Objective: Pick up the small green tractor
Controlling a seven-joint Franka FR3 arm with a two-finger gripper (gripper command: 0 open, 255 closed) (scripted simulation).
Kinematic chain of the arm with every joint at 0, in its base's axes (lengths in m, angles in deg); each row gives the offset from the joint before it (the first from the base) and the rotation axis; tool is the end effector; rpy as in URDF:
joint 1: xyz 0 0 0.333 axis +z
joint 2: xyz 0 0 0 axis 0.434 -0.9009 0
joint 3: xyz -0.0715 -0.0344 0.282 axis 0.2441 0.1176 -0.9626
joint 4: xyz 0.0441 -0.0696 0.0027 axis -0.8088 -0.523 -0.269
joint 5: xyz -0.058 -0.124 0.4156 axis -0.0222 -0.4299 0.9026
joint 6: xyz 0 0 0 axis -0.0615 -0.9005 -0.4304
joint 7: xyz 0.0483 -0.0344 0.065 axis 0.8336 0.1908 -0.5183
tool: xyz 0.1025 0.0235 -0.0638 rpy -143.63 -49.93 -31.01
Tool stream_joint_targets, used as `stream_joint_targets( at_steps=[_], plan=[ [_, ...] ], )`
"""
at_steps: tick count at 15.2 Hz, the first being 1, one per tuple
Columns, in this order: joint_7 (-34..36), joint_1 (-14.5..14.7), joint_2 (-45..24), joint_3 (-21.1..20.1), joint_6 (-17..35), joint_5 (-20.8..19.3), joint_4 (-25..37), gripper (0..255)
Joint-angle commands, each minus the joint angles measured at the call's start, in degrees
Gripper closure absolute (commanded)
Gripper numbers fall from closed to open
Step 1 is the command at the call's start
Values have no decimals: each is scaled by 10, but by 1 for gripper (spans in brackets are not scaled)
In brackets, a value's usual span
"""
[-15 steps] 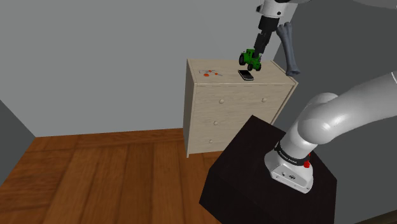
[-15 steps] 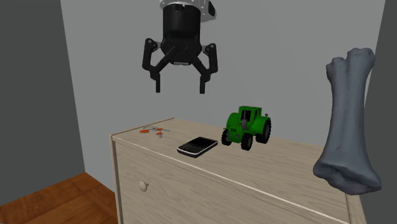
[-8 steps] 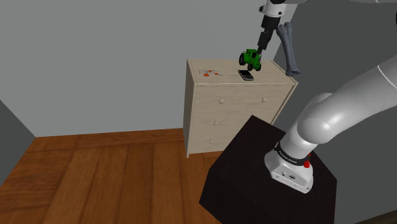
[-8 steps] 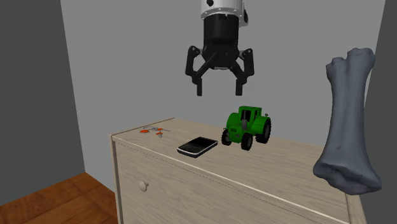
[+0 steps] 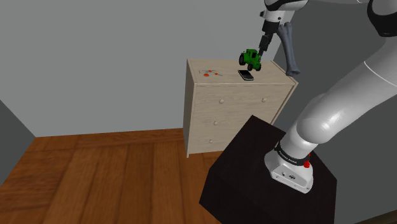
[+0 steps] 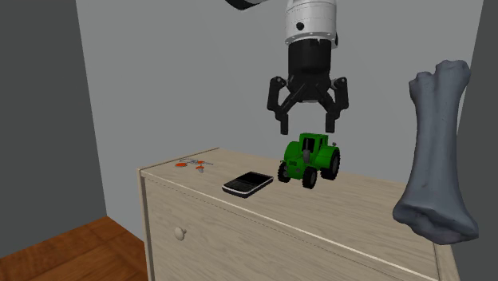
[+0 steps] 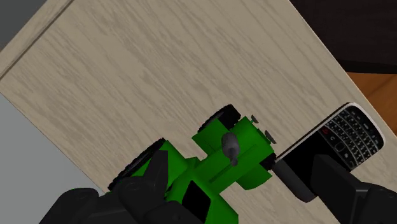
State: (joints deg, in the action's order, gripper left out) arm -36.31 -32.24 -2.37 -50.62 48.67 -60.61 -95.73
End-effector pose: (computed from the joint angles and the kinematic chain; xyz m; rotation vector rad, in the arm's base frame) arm 0.4038 -0.3616 0.4627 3.1297 0.1252 -0.1000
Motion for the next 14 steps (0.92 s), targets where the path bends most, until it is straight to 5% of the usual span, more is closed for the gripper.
stream_joint_targets(
  at_steps=[1, 6, 7, 14],
  plan=[
    [0, 0, -3, 2, 15, 0, -12, 0],
    [0, -1, -7, 4, 35, 1, -29, 0],
    [-1, -1, -7, 4, 35, 1, -28, 255],
    [-1, -1, -7, 4, 35, 1, -28, 255]
  ],
)
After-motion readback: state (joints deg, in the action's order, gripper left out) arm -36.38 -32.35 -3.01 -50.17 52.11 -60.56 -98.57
